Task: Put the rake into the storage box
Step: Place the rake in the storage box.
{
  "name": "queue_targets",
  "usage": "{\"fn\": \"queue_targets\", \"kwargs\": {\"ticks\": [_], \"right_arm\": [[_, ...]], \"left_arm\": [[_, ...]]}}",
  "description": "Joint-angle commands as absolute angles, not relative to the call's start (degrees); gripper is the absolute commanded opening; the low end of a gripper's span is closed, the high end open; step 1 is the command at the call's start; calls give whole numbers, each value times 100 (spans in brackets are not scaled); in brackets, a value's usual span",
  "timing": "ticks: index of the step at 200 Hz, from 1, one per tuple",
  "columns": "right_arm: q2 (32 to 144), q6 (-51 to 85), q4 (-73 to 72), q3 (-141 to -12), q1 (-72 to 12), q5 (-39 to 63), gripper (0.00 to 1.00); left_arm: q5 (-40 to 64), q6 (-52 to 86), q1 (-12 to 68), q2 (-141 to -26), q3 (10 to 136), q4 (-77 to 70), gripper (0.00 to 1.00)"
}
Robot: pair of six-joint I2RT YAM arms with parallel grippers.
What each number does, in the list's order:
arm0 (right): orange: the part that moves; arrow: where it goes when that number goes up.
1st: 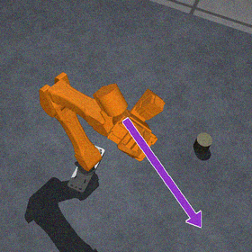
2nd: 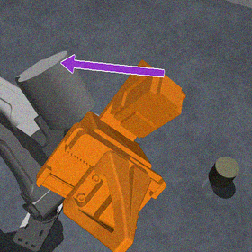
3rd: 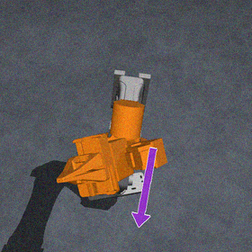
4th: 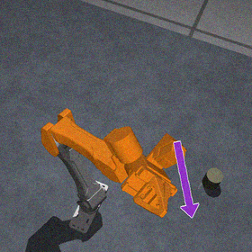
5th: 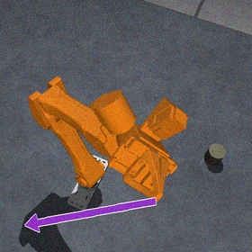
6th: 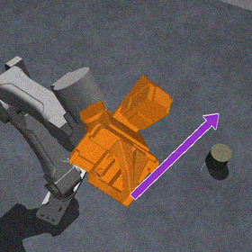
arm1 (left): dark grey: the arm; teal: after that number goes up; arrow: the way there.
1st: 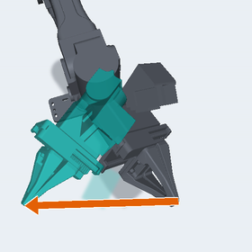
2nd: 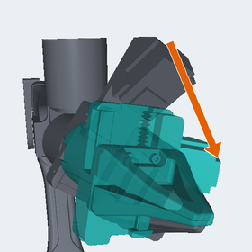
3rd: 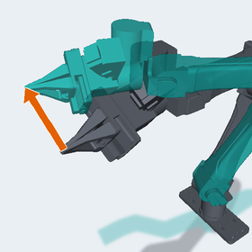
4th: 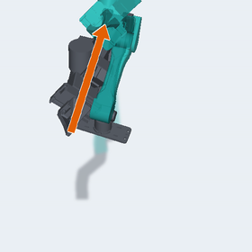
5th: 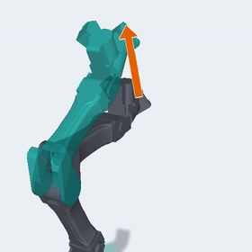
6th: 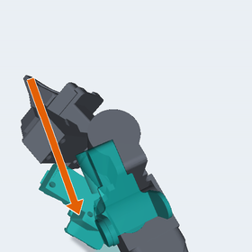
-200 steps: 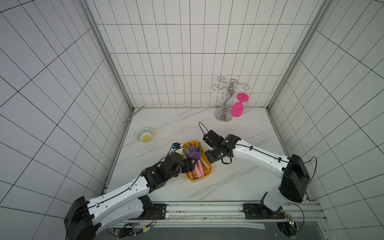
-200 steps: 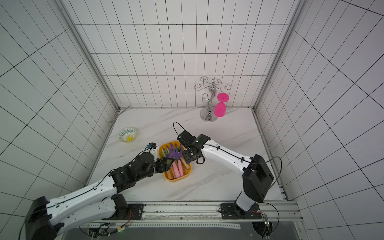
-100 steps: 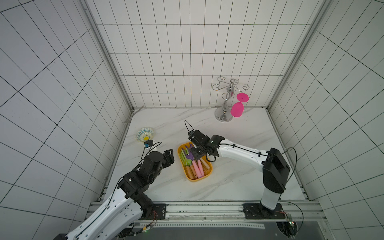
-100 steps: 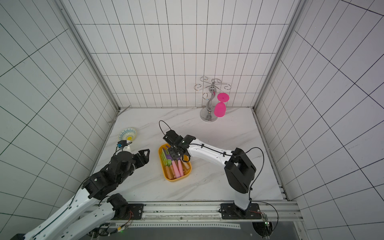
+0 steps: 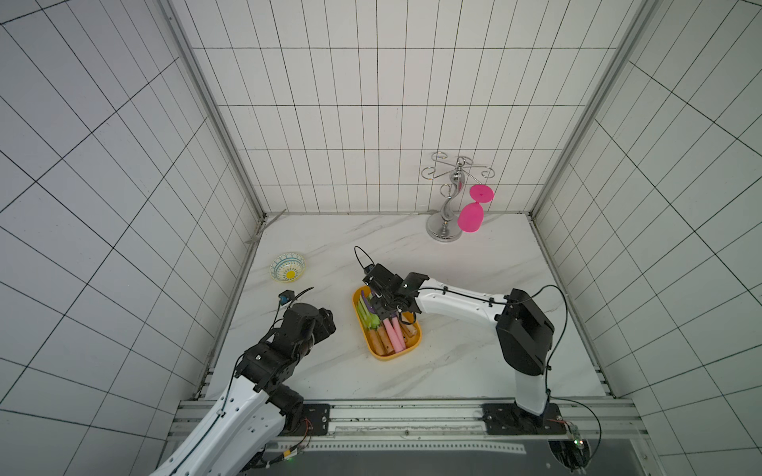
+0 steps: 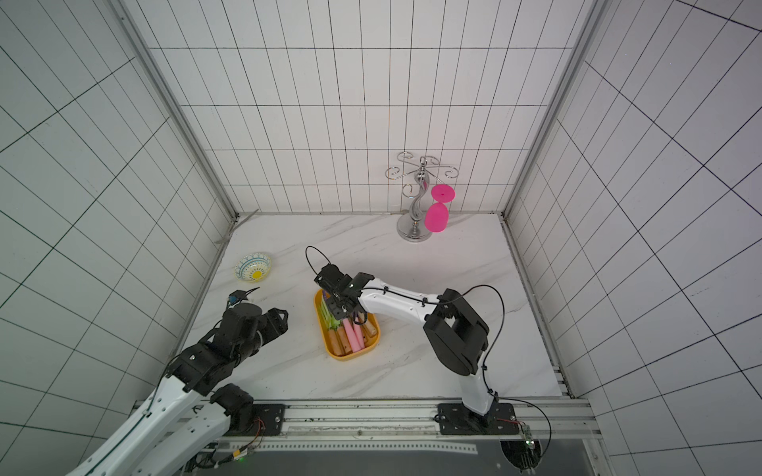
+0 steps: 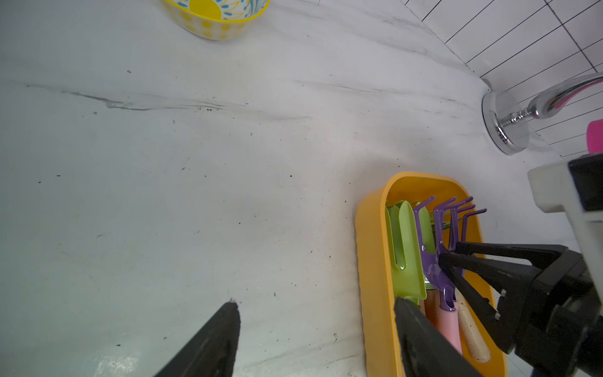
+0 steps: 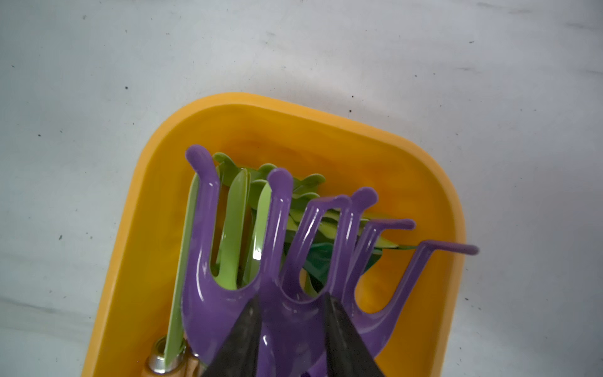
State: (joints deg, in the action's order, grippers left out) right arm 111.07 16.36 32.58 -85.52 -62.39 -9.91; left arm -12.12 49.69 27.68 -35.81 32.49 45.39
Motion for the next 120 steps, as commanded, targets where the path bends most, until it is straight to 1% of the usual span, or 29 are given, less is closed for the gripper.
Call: {"fn": "queue_targets", "kwargs": {"ticks": [1,19,43,66,86,120], "right_arm": [[10725,1669,3375,-8366,-6303,-1256,47],[10471,1584,3384,-8315,-6328,-1389,52],[10406,1354,3515,-8416,-6414,-1274,54],[10603,1109,3637,-8644,-6626,-1274,53],[10795,976,3622,-8773,-6830,-1245,49],[11134,993,3617,-8921,-6947,-1221,42]], "left_arm": [[-1022,4905,2749,-3814,3190,4357,76],[-951,4930,2750,-4019,3190,4273,76],[-912,4956,2731,-4178,3183,4156,76],[-896,4966,2712,-4260,3163,4074,76],[-877,5000,2671,-4310,3130,4063,76],[-776,5123,2599,-4335,3038,4082,76]]}}
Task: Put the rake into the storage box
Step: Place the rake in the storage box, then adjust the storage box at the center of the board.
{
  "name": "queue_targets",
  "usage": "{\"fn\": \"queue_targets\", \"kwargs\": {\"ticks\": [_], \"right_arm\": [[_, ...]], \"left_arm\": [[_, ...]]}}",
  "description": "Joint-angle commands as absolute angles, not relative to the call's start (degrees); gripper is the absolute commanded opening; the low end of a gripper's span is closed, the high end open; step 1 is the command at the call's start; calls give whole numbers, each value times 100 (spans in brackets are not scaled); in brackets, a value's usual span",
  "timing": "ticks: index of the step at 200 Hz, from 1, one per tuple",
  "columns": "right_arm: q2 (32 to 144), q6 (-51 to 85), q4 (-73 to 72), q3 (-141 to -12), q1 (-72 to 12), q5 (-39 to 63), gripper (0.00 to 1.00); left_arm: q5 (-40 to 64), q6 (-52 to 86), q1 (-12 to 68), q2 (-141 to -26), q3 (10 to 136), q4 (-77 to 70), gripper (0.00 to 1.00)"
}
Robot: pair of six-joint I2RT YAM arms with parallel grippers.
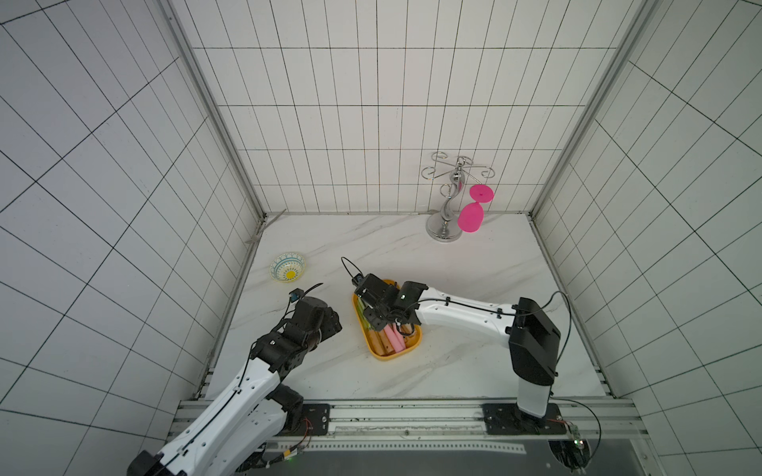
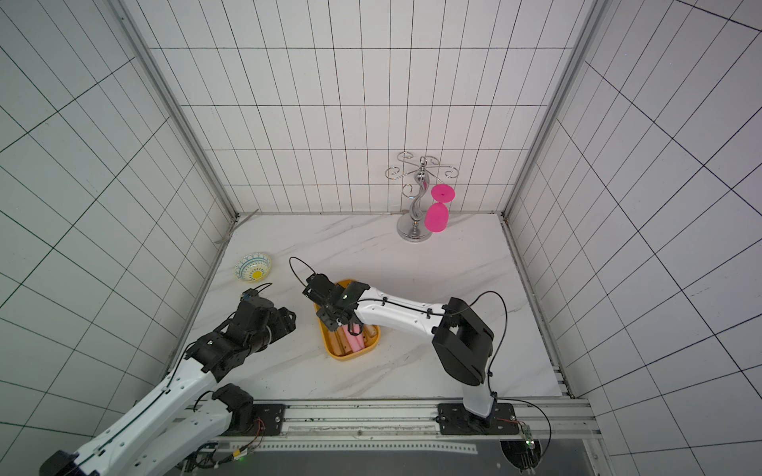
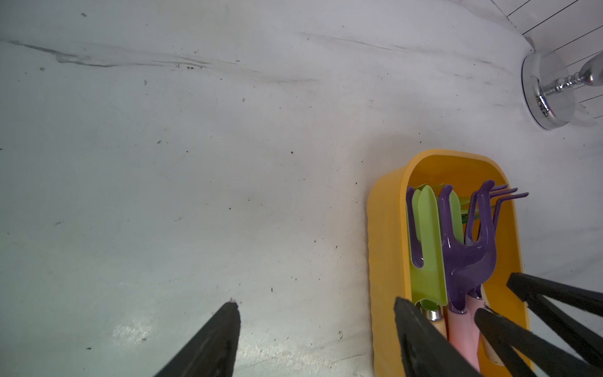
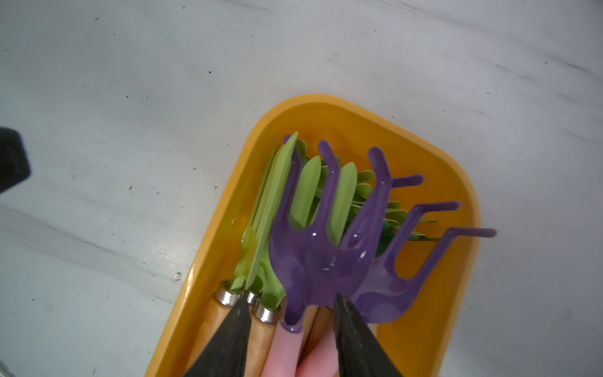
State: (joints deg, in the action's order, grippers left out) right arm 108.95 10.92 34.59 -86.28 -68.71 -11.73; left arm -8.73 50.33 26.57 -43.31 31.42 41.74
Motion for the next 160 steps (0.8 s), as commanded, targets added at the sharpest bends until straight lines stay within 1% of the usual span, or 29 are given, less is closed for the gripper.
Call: {"fn": "queue_targets", "kwargs": {"ticks": [1,16,34,52,77,101,124,140,160], "right_arm": [[11139,993,3615,-8921,-6949,-1226,42],[11210,1014,3582,-8913,-6970,-1251,41],[11162,1144,3585,-8858,-6965,-1553,41],[10817,1266,3565,-8736,-6910,-1644,44],[10120,1510,3542,-8475,-6705,-1490,49],[9404,1951,3561,-8011,-6246,-1359,51],[8855,2436,3595,-7384,-5519,-893,52],[8720,2611,3652,-7006,-5083,-612,52],[8762,2775,3801,-6672,-4801,-357,52]], "left_arm": [[-775,5128,2600,-4334,3040,4080,76],[-726,5145,2590,-4340,2984,4041,76],[-539,5124,2577,-4445,2895,3840,76],[-358,5117,2584,-4702,2865,3611,76],[-22,4995,2579,-5232,2964,3298,75],[398,4857,2576,-5862,3186,3090,72],[637,4741,2589,-6569,3381,2956,69],[861,4694,2604,-6999,3479,2748,67],[1002,4693,2652,-7441,3610,2443,67]]}}
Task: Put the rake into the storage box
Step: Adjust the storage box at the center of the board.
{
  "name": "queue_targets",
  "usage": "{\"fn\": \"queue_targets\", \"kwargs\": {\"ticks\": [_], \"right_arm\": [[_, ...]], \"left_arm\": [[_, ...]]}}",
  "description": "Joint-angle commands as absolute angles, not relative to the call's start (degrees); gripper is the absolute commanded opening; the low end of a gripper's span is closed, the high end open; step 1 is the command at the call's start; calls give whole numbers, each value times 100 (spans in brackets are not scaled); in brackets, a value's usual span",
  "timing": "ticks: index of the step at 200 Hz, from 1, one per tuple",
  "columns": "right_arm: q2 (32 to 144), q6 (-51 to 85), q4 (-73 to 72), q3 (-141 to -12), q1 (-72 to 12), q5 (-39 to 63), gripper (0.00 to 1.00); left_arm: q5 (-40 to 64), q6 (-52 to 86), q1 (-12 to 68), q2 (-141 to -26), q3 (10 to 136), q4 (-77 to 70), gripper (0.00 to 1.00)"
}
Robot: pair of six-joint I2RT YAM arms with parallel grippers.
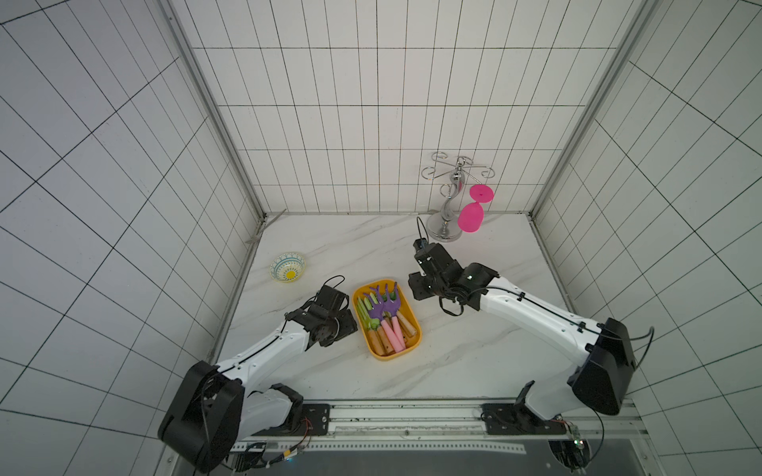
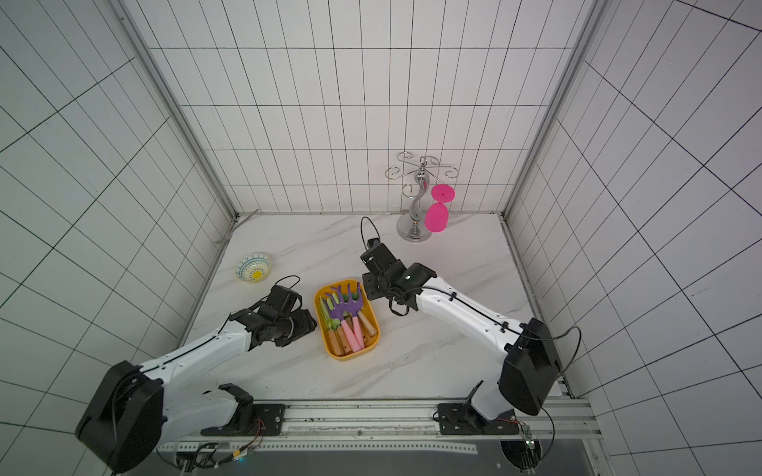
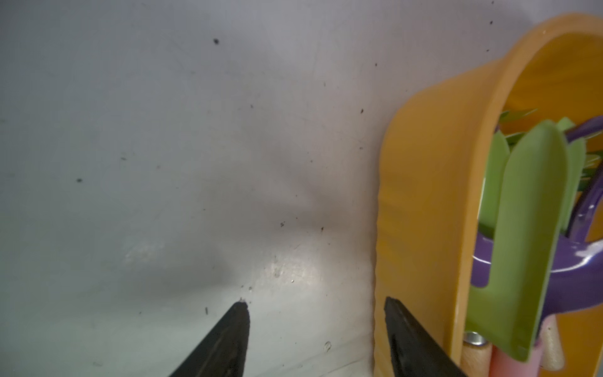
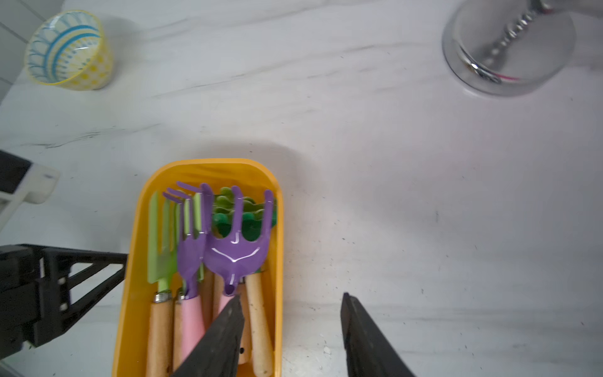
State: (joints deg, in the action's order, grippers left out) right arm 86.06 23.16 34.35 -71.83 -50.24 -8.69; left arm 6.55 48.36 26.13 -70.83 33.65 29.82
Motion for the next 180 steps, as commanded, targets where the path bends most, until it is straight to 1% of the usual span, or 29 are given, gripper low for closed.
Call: {"fn": "queue_targets", "kwargs": {"ticks": [1,33,46,73,103,146,180], "right_arm": [[8767,2785,3808,-6658,-4791,-350,52],[9155,3333,3715,-6262,-4510,55,52],[9494,3456,3631,-6370,-4400,366,51],[9929,3504,3595,-6710,-4395,542,50],[9926,3579,3586,-6729,-4320,526,50],[9970,3703,3327,-6729,-4134,953,51],[10113,3568,3331,-6988,-3907,1062,51]], "left_arm": [[1007,4698,2649,-7456,3615,2430,67],[1143,4765,2716,-8058,3988,2137,67],[1220,4858,2724,-8281,4108,1996,66],[1236,4922,2933,-8684,4389,1802,66],[1206,4922,3030,-9111,4781,1788,66],[1327,4836,3056,-9553,5399,1872,66],[1274,4816,3138,-9664,5596,1908,65]]}}
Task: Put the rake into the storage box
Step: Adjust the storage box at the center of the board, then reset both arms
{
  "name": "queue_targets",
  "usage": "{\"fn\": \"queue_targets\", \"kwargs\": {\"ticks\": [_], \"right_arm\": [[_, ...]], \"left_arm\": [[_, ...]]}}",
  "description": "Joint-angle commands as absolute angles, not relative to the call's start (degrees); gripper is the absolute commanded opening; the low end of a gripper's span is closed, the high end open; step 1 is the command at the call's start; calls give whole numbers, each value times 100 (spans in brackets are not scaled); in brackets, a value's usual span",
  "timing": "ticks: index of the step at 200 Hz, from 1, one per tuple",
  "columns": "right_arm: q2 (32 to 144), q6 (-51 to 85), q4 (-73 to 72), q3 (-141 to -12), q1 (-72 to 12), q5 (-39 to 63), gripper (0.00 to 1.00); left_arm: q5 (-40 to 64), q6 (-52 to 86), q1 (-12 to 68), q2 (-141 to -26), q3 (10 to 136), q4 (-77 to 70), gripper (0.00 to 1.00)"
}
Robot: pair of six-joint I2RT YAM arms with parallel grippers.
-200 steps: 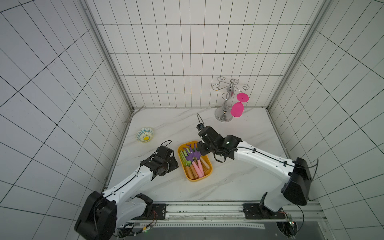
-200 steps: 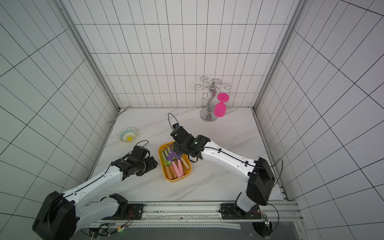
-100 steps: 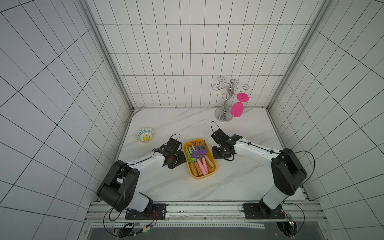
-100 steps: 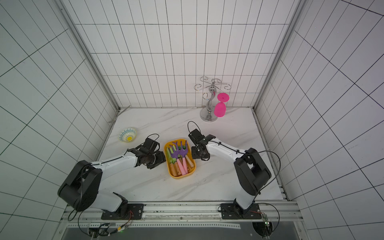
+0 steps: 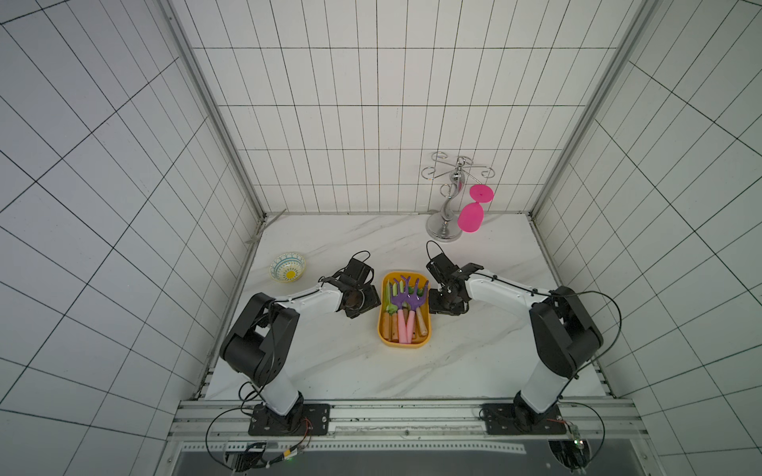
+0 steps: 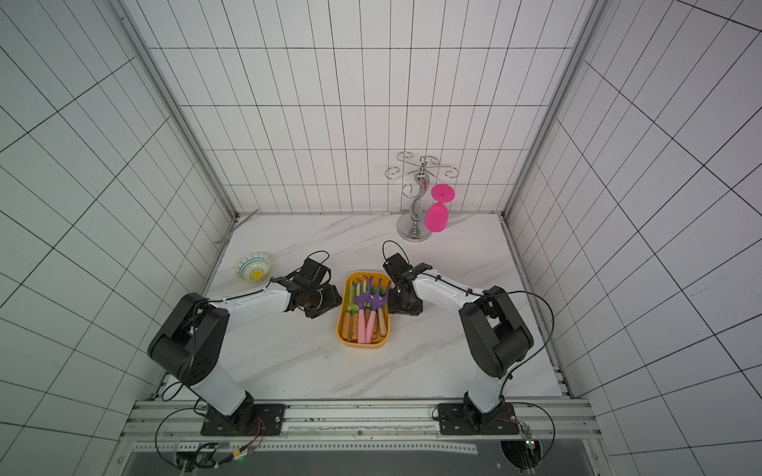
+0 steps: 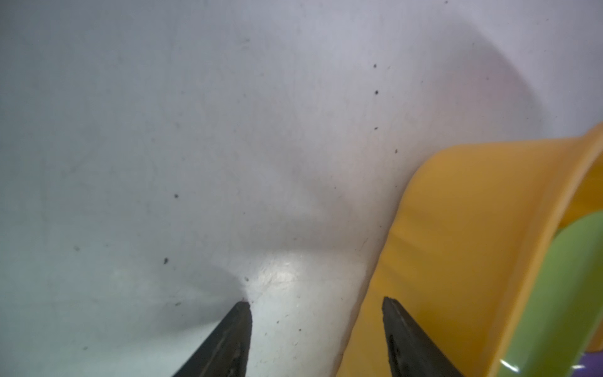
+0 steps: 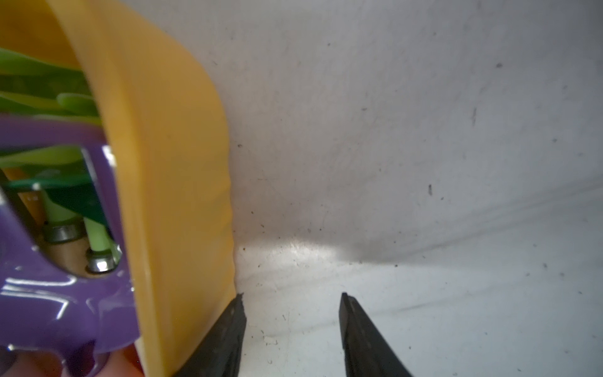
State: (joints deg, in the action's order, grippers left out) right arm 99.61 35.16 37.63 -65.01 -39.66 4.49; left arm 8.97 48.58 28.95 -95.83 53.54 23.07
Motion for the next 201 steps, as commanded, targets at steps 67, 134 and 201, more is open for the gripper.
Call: {"fn": "queue_targets", "kwargs": {"ticks": [67,134,201], "right_arm": [[10554,3006,3232,-7574,-3646,1341,52],[9750,1966,3896,-7521,-2861,-15,54],[7954,983,1449,-5546,-1227,-2216,99]], "left_arm": [[1070,4766,3133,-9586,5669,2060,65],[134,4364,2744,-8534,5387,2426,67],[-2742,1663,2132,-6948,4779,1385,94]]}}
